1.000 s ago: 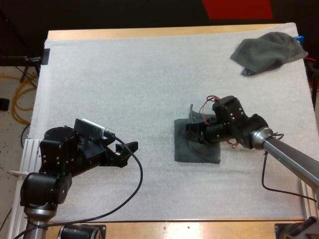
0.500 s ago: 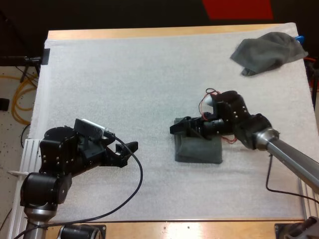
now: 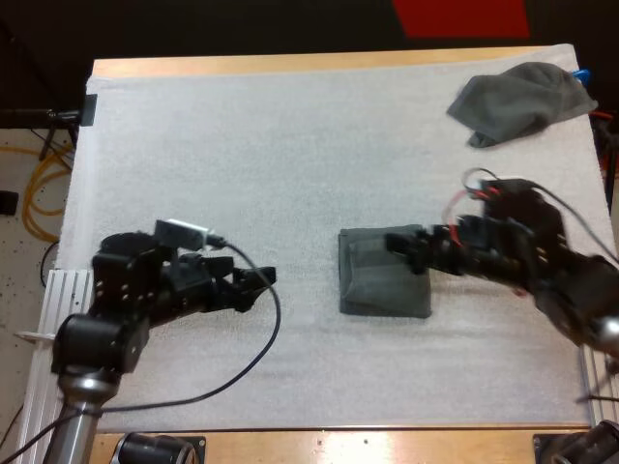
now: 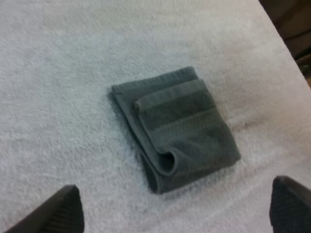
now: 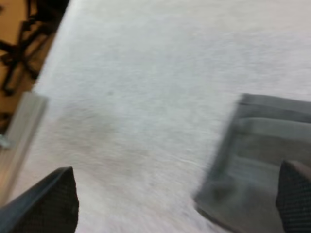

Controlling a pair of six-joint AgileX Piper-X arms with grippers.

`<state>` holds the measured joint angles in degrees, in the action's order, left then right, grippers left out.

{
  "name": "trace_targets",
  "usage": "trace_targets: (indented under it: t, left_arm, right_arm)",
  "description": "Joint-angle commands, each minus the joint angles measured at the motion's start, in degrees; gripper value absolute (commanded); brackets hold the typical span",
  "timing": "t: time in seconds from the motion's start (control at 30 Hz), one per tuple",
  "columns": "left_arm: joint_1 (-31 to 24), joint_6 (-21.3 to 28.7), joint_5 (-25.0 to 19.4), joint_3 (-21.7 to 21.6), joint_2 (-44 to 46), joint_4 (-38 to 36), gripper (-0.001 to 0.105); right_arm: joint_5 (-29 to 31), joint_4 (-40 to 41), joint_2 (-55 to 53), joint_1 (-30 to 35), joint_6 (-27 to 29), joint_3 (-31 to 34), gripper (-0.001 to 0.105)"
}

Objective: Pick towel from pile fold and stack

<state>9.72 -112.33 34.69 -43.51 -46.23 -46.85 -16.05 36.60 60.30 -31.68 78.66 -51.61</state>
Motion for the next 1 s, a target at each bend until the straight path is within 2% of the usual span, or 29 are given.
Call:
trace_targets:
  t: [0.0,0.07,0.3,0.43,0.6,0.77,0.97]
  left_arm:
    - [1.21,-1.67,0.27,-0.34,-0.65,1.65,0.075]
    - [3.33,-3.17,0.13,-0.34,-2.26,3.91,0.075]
    - [11.63,-6.10,-6.31,-0.34,-11.83,10.89,0.075]
    - [14.53,-8.84,-6.31,-0.34,-20.50,18.00,0.075]
    - [15.82,-13.48,-6.31,-0.52,-30.93,26.67,0.075]
    - [15.92,-13.92,-6.15,-2.58,-40.53,27.55,0.075]
    - [16.10,-13.92,-2.91,-5.86,-49.24,27.55,0.075]
  right_arm:
    - [1.98,3.52,-2.09,-0.02,1.29,-0.50,0.080]
    - [2.70,6.86,-5.46,-0.02,1.27,-0.50,0.080]
    - [6.91,18.96,-16.57,-0.02,1.17,-0.50,0.080]
    - [10.75,23.40,-20.98,-0.02,1.17,-0.50,0.080]
    - [11.34,26.47,-24.39,-0.02,1.17,-0.50,0.080]
    - [12.10,28.55,-25.66,-0.02,1.05,-0.50,0.080]
    - [12.37,29.28,-25.65,-0.02,0.88,-0.50,0.080]
